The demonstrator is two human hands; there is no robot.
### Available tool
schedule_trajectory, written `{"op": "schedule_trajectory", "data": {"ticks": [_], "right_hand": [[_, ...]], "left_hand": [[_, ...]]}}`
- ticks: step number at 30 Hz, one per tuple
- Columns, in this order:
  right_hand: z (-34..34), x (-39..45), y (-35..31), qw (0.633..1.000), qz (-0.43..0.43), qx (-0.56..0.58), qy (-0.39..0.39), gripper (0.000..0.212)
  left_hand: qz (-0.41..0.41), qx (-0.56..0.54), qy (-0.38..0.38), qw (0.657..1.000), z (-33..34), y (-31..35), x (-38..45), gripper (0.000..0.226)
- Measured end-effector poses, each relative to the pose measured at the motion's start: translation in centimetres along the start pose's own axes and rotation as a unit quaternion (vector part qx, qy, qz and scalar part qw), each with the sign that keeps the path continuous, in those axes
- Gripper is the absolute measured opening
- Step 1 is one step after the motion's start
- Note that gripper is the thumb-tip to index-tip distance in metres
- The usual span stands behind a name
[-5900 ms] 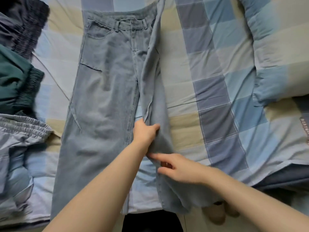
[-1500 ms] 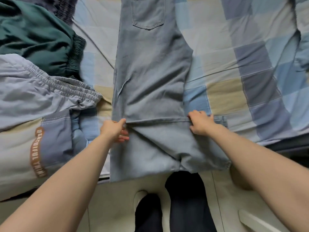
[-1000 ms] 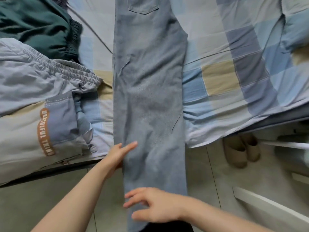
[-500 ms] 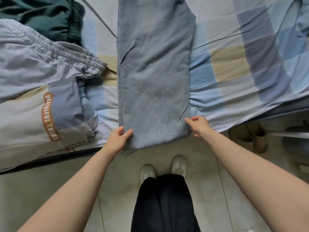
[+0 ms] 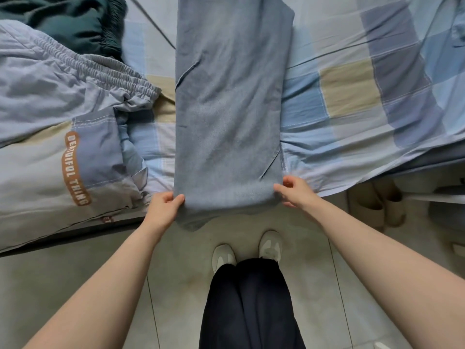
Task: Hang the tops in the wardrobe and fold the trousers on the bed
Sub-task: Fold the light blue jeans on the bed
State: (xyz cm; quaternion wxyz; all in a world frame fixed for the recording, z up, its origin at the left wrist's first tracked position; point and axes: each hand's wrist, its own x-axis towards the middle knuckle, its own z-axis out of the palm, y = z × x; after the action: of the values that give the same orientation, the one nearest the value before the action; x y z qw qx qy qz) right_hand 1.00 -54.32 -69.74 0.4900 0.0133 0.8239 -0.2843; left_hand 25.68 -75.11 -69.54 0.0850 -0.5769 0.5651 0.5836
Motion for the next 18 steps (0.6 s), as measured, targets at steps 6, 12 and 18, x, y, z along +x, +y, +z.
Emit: {"op": "schedule_trajectory", "data": {"ticks": [6,12,18], "right_hand": [[0.2,-0.7,0.1,0.995,-0.005,0.096,-0.02,0.017],[-0.6,-1.5,-0.8,0.983,0.036,0.103,-0.147,0.033],[-4.1,-3.5,-1.7,0.99,-0.049,0.077,-0.112,0.008]], "left_hand": [[-0.002,-0.057,-0.076,0.995,-0.1,-0.1,-1.5,0.02],[-0.035,-0.133,-0.096,0.986,0.5,0.9,-2.7,0.023],[-0.051,-0.181,-0.168,0.968,0.8,1.9,-5.5,0.059]]}}
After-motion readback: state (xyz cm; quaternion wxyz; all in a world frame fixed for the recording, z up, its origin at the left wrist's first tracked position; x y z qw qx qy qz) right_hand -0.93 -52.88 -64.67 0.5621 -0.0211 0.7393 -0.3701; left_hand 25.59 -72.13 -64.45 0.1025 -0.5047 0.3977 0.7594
